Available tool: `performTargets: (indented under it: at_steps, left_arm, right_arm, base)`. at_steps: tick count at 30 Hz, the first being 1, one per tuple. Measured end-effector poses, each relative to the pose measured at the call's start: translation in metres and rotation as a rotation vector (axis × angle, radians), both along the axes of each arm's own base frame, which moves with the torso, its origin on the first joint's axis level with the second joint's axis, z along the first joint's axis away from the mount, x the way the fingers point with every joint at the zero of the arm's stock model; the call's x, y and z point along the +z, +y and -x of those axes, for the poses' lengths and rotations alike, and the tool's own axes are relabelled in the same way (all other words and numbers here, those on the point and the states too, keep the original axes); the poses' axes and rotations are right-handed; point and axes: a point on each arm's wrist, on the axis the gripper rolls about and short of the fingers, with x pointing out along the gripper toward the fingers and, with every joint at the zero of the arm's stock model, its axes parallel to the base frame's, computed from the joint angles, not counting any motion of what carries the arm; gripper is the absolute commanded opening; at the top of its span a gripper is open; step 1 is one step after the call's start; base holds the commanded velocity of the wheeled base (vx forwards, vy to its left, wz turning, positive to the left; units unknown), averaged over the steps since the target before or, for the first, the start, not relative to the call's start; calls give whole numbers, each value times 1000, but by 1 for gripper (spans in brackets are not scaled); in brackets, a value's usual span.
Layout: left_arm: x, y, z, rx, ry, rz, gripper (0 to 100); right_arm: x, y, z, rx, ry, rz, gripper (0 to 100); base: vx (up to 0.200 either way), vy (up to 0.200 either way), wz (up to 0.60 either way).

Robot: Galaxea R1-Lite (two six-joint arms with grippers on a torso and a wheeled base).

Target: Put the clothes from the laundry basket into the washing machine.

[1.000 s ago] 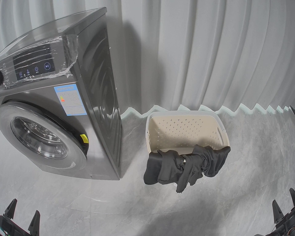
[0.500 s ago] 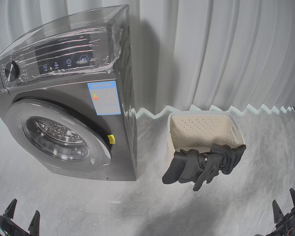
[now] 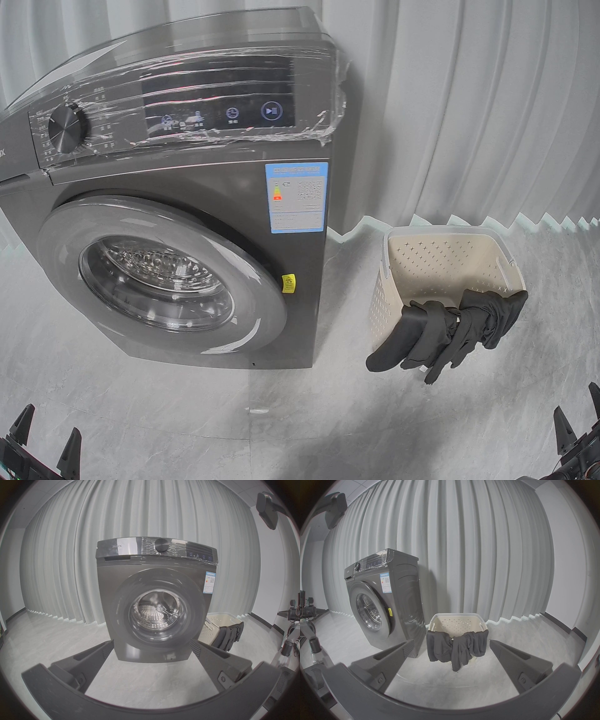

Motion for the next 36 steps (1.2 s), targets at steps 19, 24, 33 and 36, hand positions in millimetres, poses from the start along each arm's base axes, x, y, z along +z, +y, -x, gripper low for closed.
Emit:
performTargets:
  at_steps: [19, 24, 33, 36]
  left_arm:
    - [0, 0, 0, 0, 0, 0, 100]
    - [0, 0, 0, 0, 0, 0, 100]
    - [0, 0, 0, 0, 0, 0, 100]
    - [0, 0, 0, 0, 0, 0, 100]
  right_arm:
    - [0, 0, 0, -1, 0, 0, 100]
    - [0, 0, 0, -1, 0, 0, 100]
    - [0, 0, 0, -1, 0, 0, 100]
    - [0, 0, 0, -1, 0, 0, 100]
  base:
    - [0, 200, 0]
    - [0, 0, 0]
    - [0, 44, 0]
    - [0, 200, 0]
